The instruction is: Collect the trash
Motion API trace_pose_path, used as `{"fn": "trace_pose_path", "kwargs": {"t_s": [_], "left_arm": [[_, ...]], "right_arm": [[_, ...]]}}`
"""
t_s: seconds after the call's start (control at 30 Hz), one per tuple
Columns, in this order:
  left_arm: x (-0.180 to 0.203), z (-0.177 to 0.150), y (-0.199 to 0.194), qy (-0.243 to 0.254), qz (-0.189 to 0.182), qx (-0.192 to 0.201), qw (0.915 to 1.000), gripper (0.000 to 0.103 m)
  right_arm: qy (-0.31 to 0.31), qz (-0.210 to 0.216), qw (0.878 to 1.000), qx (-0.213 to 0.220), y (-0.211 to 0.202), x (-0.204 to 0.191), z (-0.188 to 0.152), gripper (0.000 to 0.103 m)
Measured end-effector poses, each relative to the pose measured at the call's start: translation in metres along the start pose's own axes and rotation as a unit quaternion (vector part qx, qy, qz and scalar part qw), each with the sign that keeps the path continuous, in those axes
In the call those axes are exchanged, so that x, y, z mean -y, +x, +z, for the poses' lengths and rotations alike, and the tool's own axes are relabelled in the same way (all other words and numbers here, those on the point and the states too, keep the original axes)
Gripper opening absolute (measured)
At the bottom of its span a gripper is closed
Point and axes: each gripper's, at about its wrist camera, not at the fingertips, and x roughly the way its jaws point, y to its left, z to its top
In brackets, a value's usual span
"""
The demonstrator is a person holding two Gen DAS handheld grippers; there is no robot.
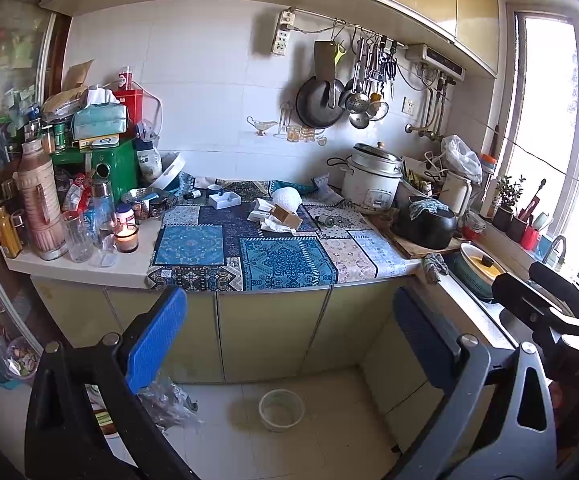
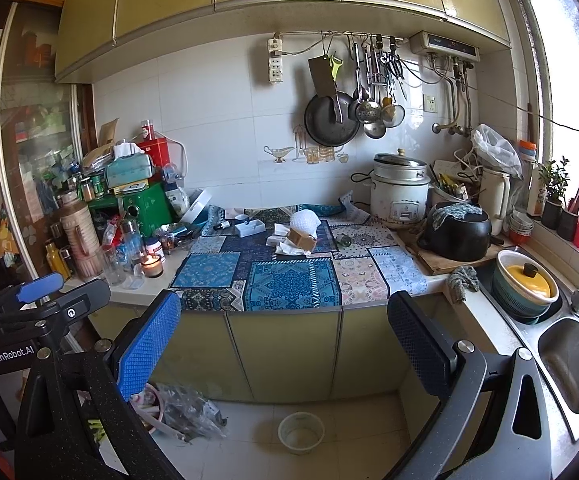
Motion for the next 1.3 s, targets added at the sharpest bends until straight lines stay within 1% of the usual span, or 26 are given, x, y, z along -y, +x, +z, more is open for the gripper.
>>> {"fn": "trace_pose_path", "kwargs": {"t_s": [0.33,0.6,0.73,0.97,1.1,1.3], "left_arm": [[0.002,0.003,0.006,0.003,0.004,0.000,1.0000,0.103],[0.010,0.017,0.030,0.004,0.015,-0.004,0.9999,0.103],[0.013,0.024,0.045,0.004,0.022,-0.007,0.9997,0.103],[0.019,0.030,0.090,-0.013,0.046,-0.030,0.9984,0.103],[0.017,0.032,0.123,-0.025,0.055,-0.048,0.9970,0.103],[0.008,0.043,0.181,-0.028,0.070,-0.070,0.9947,0.103]], "right_arm": [[0.001,0.001,1.000,-0.005,0.009,0.001,0.003,0.103],[0.005,0.006,1.000,-0.013,0.032,0.010,0.009,0.103],[0.007,0.009,1.000,-0.016,0.043,0.026,0.011,0.103],[0.021,0.013,0.999,-0.040,0.073,0.052,0.014,0.103],[0.024,0.000,0.998,-0.057,0.095,0.067,0.017,0.103],[0.024,-0.028,0.997,-0.071,0.135,0.084,0.020,0.103]]}}
